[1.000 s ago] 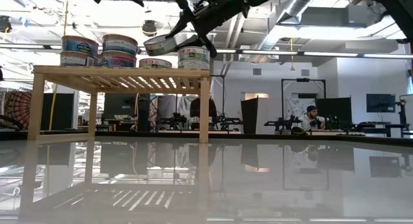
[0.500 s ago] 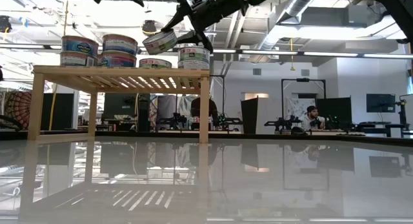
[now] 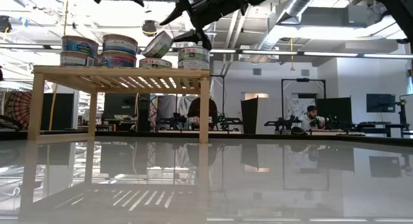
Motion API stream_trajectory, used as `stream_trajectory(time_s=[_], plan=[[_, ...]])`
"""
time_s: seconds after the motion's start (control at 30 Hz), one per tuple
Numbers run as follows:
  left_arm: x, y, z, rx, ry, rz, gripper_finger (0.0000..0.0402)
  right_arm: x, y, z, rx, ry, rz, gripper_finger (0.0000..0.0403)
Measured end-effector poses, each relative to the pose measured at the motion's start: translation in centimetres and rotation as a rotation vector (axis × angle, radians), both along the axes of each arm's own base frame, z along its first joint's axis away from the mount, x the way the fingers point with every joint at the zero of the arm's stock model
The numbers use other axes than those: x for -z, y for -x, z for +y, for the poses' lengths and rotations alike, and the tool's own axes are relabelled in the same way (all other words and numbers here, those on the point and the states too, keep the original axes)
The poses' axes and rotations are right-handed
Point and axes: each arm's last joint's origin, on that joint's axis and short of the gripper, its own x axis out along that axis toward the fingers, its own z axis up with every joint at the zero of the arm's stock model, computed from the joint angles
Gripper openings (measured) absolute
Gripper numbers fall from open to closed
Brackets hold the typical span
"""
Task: Stack canned seafood by type on shelf
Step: Stack the green tuna can on top of the bottom left green tuna can on the shelf
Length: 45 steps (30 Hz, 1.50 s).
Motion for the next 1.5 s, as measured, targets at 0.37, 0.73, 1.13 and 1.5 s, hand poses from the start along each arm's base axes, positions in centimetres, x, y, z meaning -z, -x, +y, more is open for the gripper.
stream_trajectory(time_s=[0.37, 0.73, 1.13, 1.5], plan=[[0.0, 0.0, 0.0, 0.01, 0.005, 0.0, 0.0203, 0.3, 0.1, -0.1, -0.005, 0.02, 0.034, 0.0256], [0.0, 0.0, 0.0, 0.01, 0.007, -0.001, 0.0203, -1.8, 0.1, 0.0, -0.105, 0.132, -0.005, 0.0256], [0.0, 0.0, -0.2, 0.022, 0.007, 0.001, 0.0203, -5.9, 2.6, 0.4, -0.186, 0.189, 0.21, 0.0256], [0.0, 0.0, -0.2, 0.021, 0.007, 0.001, 0.0203, -5.2, 2.9, 0.6, -0.199, 0.151, 0.298, 0.0256]])
